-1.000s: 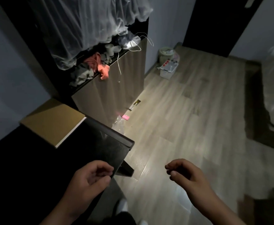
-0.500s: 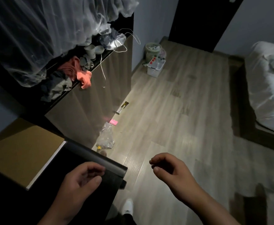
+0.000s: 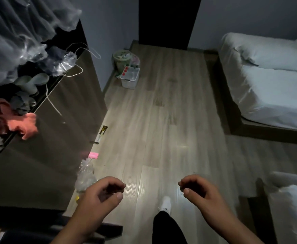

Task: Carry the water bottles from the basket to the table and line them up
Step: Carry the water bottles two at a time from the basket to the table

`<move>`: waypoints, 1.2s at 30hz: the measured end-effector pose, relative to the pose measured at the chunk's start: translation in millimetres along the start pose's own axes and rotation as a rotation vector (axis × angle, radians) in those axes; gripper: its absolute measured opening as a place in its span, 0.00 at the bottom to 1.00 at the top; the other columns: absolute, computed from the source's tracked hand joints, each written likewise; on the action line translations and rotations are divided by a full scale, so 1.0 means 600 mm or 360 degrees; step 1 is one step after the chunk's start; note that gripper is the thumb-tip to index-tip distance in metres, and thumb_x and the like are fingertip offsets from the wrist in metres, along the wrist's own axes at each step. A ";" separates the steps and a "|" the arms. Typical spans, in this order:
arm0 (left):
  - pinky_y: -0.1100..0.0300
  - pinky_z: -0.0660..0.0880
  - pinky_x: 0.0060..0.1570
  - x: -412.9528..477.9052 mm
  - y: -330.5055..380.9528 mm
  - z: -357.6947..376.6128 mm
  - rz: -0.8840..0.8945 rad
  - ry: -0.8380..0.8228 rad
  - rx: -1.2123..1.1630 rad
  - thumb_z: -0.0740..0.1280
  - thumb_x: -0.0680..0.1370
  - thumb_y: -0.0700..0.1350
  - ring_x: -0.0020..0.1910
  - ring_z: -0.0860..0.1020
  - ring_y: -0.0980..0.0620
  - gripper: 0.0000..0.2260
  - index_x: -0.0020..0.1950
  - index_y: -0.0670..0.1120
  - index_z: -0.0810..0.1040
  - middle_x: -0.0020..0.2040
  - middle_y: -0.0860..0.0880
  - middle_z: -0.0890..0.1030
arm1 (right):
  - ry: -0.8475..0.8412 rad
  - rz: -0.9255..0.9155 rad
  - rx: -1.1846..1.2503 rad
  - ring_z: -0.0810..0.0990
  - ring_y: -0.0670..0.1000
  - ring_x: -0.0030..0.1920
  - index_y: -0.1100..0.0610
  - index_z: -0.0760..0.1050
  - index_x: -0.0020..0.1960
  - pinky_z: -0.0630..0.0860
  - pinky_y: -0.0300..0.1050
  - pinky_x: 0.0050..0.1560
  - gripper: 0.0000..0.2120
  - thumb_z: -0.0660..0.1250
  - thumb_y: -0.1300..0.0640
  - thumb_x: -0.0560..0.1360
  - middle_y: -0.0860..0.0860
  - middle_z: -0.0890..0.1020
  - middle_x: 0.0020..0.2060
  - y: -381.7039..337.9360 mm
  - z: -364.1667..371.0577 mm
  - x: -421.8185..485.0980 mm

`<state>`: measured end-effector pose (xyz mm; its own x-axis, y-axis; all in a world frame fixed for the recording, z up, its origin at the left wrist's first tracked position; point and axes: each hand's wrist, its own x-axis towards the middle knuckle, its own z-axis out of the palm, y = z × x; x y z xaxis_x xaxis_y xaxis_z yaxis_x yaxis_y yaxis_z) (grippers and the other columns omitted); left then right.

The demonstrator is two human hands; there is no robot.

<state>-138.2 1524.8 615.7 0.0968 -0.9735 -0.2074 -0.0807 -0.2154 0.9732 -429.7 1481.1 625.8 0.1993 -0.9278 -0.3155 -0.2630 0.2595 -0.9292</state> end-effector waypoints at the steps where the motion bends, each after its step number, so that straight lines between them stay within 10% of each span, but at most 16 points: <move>1: 0.63 0.79 0.46 0.027 0.008 0.014 0.0000 -0.0023 0.0026 0.72 0.61 0.53 0.47 0.83 0.49 0.13 0.44 0.52 0.84 0.48 0.44 0.85 | 0.0005 0.0005 0.0008 0.83 0.51 0.51 0.46 0.81 0.44 0.78 0.49 0.55 0.16 0.69 0.68 0.74 0.50 0.85 0.47 0.002 -0.014 0.022; 25: 0.57 0.79 0.50 0.537 0.109 -0.059 -0.0058 0.0335 -0.0003 0.75 0.60 0.48 0.45 0.84 0.47 0.13 0.44 0.50 0.84 0.45 0.43 0.86 | -0.0328 0.0029 0.0017 0.79 0.45 0.42 0.48 0.82 0.44 0.77 0.40 0.47 0.08 0.70 0.57 0.66 0.55 0.84 0.47 -0.184 -0.060 0.622; 36: 0.69 0.78 0.41 0.889 0.192 -0.121 -0.0033 0.0093 -0.0041 0.75 0.64 0.41 0.41 0.82 0.54 0.10 0.45 0.46 0.84 0.45 0.39 0.85 | -0.0019 0.0007 -0.0049 0.82 0.46 0.42 0.45 0.81 0.45 0.76 0.43 0.48 0.09 0.71 0.54 0.67 0.53 0.85 0.43 -0.303 -0.055 0.887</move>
<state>-24.0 986.3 624.2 0.1558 -0.9625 -0.2220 -0.0526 -0.2326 0.9712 -307.0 931.6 633.2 0.2090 -0.9234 -0.3221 -0.2929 0.2551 -0.9215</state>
